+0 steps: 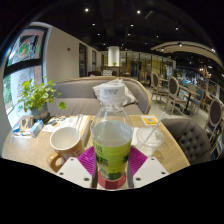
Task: Pour water
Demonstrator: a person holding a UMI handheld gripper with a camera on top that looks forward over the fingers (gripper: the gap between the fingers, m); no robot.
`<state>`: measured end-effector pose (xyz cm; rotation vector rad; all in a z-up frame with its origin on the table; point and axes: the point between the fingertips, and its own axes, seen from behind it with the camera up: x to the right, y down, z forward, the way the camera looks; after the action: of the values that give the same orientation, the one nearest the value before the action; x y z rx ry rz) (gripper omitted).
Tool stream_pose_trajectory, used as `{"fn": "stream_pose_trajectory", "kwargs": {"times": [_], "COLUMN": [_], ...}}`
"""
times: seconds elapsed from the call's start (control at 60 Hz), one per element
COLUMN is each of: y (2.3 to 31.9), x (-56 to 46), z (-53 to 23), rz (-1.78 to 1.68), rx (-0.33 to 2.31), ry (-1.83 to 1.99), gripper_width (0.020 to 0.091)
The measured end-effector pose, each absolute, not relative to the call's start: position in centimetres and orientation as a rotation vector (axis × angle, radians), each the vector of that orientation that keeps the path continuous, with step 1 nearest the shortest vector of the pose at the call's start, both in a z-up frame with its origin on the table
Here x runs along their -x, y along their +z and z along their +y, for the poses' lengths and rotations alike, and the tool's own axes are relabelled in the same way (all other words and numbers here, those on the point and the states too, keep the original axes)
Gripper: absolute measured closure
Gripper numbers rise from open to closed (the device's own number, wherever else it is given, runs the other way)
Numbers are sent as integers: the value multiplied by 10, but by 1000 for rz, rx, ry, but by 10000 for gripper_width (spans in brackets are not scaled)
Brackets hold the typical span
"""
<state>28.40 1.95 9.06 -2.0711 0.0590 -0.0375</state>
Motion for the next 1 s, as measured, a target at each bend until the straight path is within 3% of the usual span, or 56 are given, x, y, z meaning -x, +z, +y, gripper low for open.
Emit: {"fn": "stream_pose_trajectory", "kwargs": {"times": [0.133,0.2,0.383,0.417,0.483,0.533,0.583,0.667,1.0], "y": [52,53,53,49,44,42,47,58,167], "x": [-287,-289,-290,-289,-285,-283,-284,-282,-240], "z": [15,11,9,6,-2,-12,-23,-43,-156], "rz": [59,74,113,121,128,150,183,219,267], "rx": [2107,2079,2079,2107,2163,2197,2220,2246,2259], "ry": [-34,-28,-22,-17,9,15,13,-4,-55], "gripper_width": [696,687,572,507,234,273,241,247,251]}}
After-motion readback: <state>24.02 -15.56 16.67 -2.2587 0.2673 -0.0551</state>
